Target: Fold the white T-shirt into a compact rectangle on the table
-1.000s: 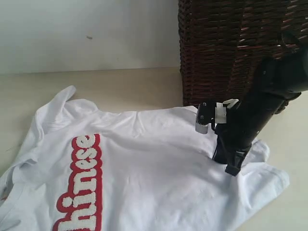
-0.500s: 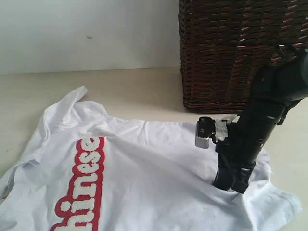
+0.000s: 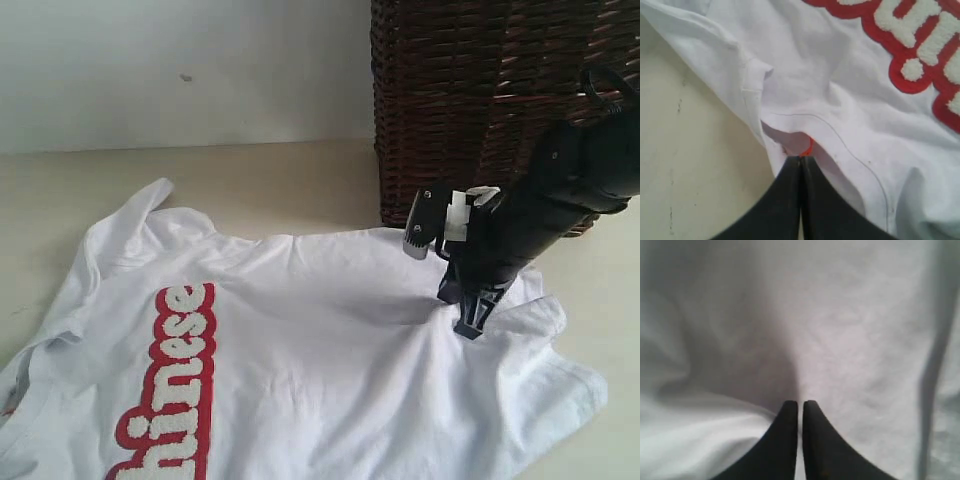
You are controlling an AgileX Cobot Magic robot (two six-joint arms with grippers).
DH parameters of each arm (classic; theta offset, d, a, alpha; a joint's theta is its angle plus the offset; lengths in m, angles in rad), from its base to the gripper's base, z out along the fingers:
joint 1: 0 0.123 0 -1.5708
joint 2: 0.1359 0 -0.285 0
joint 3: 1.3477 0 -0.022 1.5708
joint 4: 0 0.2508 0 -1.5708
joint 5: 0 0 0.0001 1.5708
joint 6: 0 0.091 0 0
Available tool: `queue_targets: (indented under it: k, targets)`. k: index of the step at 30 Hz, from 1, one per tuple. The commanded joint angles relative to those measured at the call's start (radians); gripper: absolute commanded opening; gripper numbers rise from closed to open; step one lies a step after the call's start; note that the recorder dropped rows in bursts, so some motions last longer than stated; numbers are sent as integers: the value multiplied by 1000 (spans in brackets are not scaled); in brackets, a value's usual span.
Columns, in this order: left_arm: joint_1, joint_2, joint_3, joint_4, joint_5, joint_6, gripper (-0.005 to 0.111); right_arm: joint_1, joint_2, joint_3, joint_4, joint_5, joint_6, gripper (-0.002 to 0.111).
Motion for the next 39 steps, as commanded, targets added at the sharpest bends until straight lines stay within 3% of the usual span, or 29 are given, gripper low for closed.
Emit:
queue_targets:
  k: [1, 5, 9, 11, 15, 17, 20, 22, 24, 26, 28, 30, 34, 39]
  targets:
    - [-6, -11, 5, -11, -6, 0, 0, -1, -10, 3, 9, -70, 5, 22]
    - [-6, -11, 5, -11, -6, 0, 0, -1, -27, 2, 97, -139, 5, 38]
    - [-6, -11, 5, -11, -6, 64, 0, -1, -64, -57, 254, -162, 19, 40]
    - [-6, -11, 5, -11, -6, 77, 0, -1, -90, -93, 266, -64, 110, 40]
    - [-6, -11, 5, -87, -11, 73, 0, -4, -193, -134, 259, 301, 170, 40]
    - [-6, -66, 5, -116, -66, -1, 0, -4, -302, -134, 241, 411, 248, 39]
    - [49, -257, 5, -66, -129, -191, 0, -4, -450, -143, 93, 443, 440, 38]
    - [157, -428, 16, -117, -138, -263, 0, -4, -541, -145, -35, 509, 564, 35]
    - [221, -559, 35, -236, -144, -273, 0, -4, -622, -145, -70, 421, 562, 35]
    - [235, -641, 55, -363, -128, -275, 0, -4, -718, -145, -33, 242, 632, 34]
    - [235, -689, 64, -332, -61, -272, 0, -4, -789, -145, -28, 168, 740, 33]
    - [235, -735, 64, -295, 15, -270, 0, -4, -899, -145, -44, 203, 737, 33]
    - [235, -756, 70, -300, 17, -270, 0, -4, -1017, -145, -73, 299, 789, 33]
    - [257, -846, 181, -297, -5, -268, 0, -4, -1106, -130, -184, 319, 789, 31]
